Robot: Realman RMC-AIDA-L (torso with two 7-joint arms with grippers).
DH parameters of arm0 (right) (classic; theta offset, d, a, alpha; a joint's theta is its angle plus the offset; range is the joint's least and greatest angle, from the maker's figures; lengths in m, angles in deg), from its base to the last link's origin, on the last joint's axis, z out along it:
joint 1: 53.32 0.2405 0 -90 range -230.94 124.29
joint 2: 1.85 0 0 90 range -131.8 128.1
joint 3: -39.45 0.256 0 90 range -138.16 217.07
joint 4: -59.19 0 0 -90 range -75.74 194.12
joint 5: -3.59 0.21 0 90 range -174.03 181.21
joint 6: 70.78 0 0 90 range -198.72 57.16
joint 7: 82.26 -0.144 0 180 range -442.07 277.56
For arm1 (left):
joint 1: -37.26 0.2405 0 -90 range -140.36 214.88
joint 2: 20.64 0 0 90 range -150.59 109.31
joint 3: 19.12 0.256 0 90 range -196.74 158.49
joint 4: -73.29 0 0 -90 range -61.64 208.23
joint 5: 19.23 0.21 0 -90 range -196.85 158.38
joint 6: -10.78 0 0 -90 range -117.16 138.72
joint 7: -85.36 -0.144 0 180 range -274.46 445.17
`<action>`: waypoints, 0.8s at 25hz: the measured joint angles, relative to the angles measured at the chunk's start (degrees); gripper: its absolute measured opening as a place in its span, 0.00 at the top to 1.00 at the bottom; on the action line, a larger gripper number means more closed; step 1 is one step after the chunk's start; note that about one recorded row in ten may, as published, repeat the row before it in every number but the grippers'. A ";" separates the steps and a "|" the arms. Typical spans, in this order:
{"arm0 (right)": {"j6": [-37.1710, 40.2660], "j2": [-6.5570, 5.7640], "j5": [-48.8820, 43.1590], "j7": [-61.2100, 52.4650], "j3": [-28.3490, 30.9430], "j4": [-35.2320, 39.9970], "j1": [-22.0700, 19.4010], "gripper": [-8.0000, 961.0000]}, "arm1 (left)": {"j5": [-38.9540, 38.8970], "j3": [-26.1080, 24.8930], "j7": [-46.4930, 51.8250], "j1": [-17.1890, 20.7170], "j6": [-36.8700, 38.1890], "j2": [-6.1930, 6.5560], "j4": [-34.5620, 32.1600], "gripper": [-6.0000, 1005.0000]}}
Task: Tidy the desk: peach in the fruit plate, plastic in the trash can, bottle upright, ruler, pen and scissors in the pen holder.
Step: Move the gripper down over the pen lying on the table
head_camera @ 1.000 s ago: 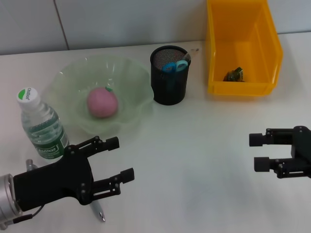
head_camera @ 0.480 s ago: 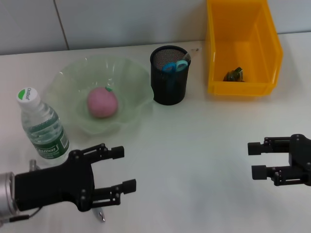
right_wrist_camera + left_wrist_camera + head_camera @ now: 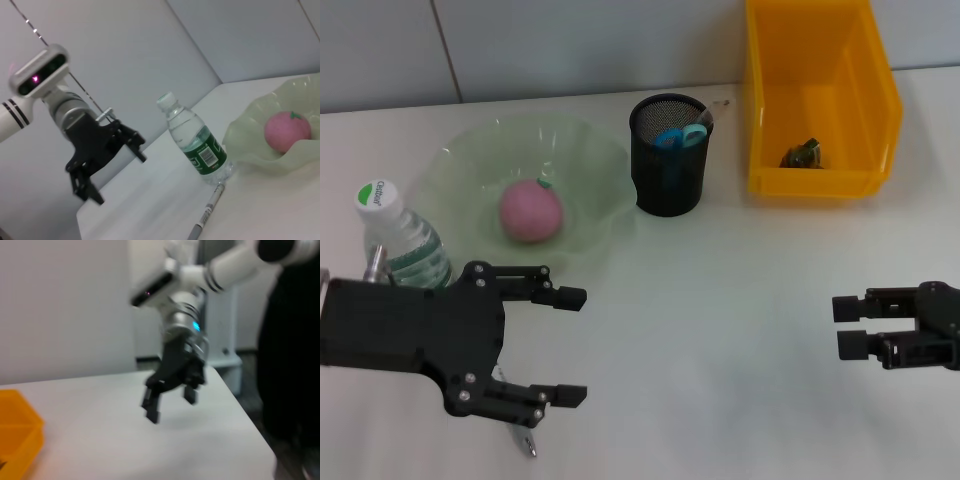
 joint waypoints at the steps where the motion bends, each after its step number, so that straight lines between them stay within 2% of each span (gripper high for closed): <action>1: 0.03 -0.02 0.00 -0.90 0.10 0.01 0.11 0.26 | 1.88 -0.82 -0.10 -0.57 1.44 -0.33 -1.96 0.23; 8: -0.02 -0.21 0.24 -5.53 0.23 0.17 1.19 0.26 | 16.24 -1.85 -2.35 -3.60 6.44 -2.34 -16.45 0.23; 9: -0.32 -0.27 0.25 -6.11 0.26 0.16 1.32 0.26 | 16.24 -1.85 -2.35 -3.60 6.44 -2.34 -16.45 0.24; 11: -0.85 -0.37 0.24 -7.03 0.30 0.11 1.52 0.26 | 22.29 -1.72 -5.59 -3.94 7.27 -3.92 -21.17 0.24; 12: -1.26 -0.44 0.22 -7.59 0.31 0.08 1.60 0.27 | 22.29 -1.72 -5.59 -3.94 7.27 -3.92 -21.17 0.24; 13: -2.13 -0.55 0.18 -8.15 0.31 0.07 1.64 0.27 | 25.28 -1.58 -7.38 -4.02 7.60 -4.75 -23.23 0.24; 14: -2.13 -0.55 0.18 -8.15 0.31 0.07 1.64 0.27 | 25.28 -1.58 -7.38 -4.02 7.60 -4.75 -23.23 0.24; 15: -3.13 -0.61 0.18 -8.29 0.32 0.03 1.68 0.27 | 29.75 -0.08 -10.51 -4.71 8.23 -5.39 -25.68 0.24; 19: -4.92 -0.75 0.19 -8.35 0.29 0.01 2.20 0.27 | 31.86 1.61 -12.62 -5.55 8.51 -5.39 -25.90 0.24; 20: -5.78 -0.81 0.17 -8.35 0.03 0.01 2.83 0.27 | 34.34 3.75 -14.12 -6.06 7.80 -5.54 -25.99 0.25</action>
